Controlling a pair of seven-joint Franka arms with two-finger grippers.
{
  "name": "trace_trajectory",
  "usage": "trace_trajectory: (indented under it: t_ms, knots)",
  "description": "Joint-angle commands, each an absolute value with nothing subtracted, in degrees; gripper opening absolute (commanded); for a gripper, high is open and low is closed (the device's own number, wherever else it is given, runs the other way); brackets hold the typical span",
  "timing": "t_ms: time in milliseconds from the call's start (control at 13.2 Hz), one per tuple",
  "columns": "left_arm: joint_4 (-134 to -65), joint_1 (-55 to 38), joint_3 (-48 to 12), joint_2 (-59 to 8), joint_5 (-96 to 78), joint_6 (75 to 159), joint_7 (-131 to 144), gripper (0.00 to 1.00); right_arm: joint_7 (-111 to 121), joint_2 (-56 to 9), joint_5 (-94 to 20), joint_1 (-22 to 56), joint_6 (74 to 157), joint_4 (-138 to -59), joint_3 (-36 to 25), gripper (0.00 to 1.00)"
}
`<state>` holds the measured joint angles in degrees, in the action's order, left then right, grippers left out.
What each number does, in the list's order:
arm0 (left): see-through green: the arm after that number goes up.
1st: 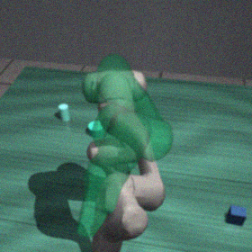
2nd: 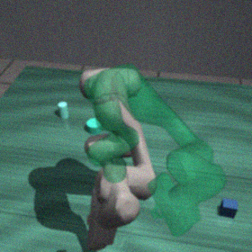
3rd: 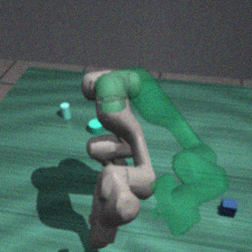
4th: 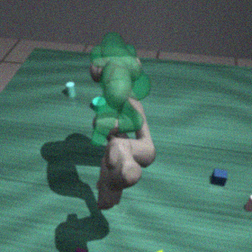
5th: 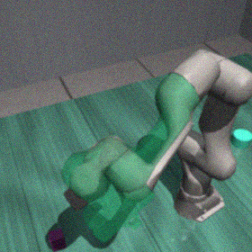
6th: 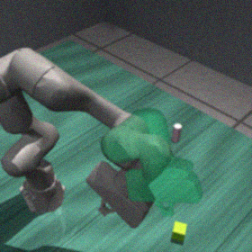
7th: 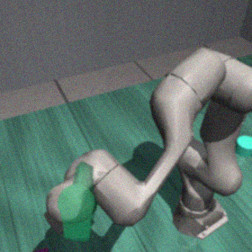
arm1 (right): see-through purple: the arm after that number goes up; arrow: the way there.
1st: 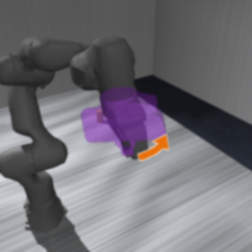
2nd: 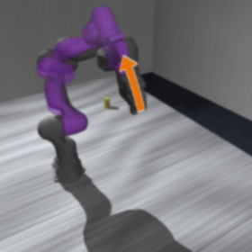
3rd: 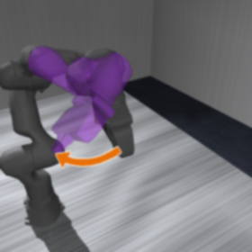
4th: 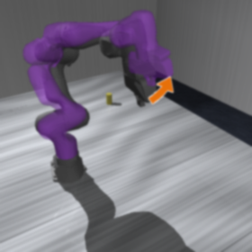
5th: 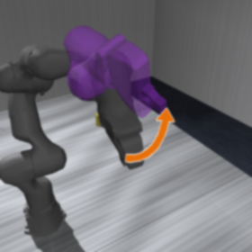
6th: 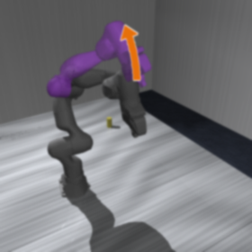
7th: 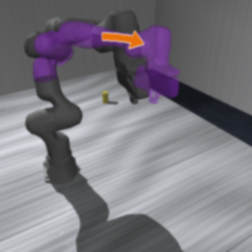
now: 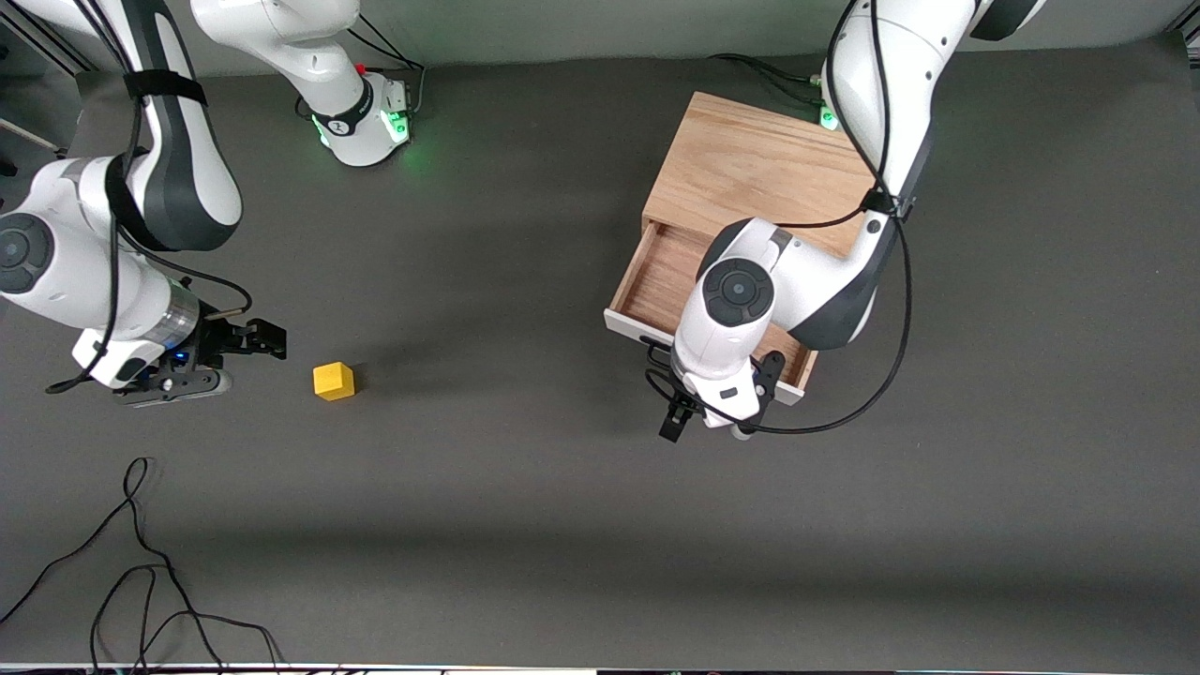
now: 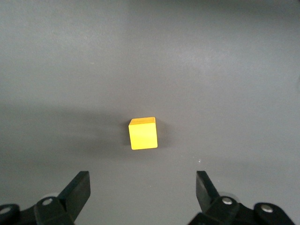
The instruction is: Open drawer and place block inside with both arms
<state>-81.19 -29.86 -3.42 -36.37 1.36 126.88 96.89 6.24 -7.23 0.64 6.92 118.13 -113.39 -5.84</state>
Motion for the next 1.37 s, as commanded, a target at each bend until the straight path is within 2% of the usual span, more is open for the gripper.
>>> trace_trajectory:
  t_ms: [0,152,608,835,987,1291]
  knots:
    - [-75.0,-27.7,-1.8,-35.0,2.5,121.1,95.5,1.0,7.7,-6.9,0.7,7.1,119.4,-114.3,-6.2,1.0]
    - [-72.7,-24.7,-2.8,-32.7,1.8,114.3,86.4,1.0,7.7,-7.0,0.7,7.2,120.1,-114.3,-6.2,1.0]
    - [-73.5,-12.9,-2.6,-22.7,-5.4,96.4,49.6,1.0,11.2,-8.7,0.6,7.1,127.2,-118.9,-6.2,1.0]
    - [-76.2,-8.1,-2.4,-18.6,-5.4,92.6,34.2,1.0,11.6,-10.5,0.6,7.0,136.5,-124.3,-6.1,1.0]
    - [-81.8,-4.8,-2.3,-13.4,-5.2,92.5,23.9,1.0,12.5,-12.9,0.6,7.1,144.2,-128.0,-6.2,1.0]
    - [-89.2,-3.2,-1.3,-6.9,-2.9,92.5,12.0,1.0,13.9,-19.3,-5.1,7.0,148.9,-128.1,-6.1,1.0]
